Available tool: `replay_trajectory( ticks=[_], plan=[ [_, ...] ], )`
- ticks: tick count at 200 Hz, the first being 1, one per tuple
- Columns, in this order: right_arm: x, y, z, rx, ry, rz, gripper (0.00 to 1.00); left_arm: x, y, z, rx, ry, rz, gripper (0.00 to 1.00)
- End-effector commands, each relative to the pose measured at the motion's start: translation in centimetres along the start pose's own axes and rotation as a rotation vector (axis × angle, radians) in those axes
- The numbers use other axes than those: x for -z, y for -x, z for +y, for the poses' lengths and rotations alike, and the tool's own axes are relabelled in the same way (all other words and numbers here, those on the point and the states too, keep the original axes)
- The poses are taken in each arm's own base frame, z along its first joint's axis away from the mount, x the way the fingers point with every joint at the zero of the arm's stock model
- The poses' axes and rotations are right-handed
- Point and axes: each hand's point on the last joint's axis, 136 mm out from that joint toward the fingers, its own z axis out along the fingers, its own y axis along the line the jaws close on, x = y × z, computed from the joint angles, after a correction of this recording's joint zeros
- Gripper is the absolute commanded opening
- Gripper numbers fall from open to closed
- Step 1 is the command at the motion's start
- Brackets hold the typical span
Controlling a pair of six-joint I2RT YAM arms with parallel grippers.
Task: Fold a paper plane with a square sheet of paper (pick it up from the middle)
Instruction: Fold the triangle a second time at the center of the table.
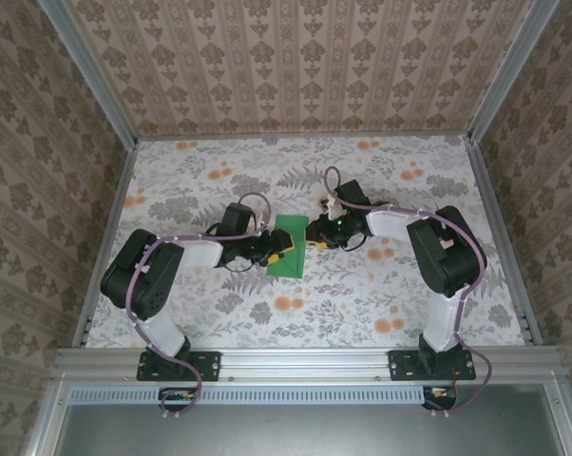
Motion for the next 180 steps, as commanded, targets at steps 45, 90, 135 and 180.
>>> replay_trajectory(
  ticks=[45, 90, 135, 180],
  plan=[
    [-0.6, -1.3, 2.9, 0.058, 0.106, 0.054, 0.37, 0.0, 0.7, -0.1, -0.003, 0.006, -0.01, 0.5],
    [-1.9, -2.0, 3.0, 0.061, 0.096, 0.101, 0.33, 0.1, 0.6, 0.2, 0.001, 0.014, -0.013, 0.45],
    [-2.2, -2.3, 3.1, 0.063, 0.105, 0.119, 0.21, 0.1, 0.7, 0.1, 0.0, 0.013, -0.016, 0.43],
    [-2.4, -2.1, 1.6, 0.076, 0.029, 0.109, 0.07, 0.2, 0.9, -0.9, -0.019, -0.011, -0.015, 0.42]
  ],
)
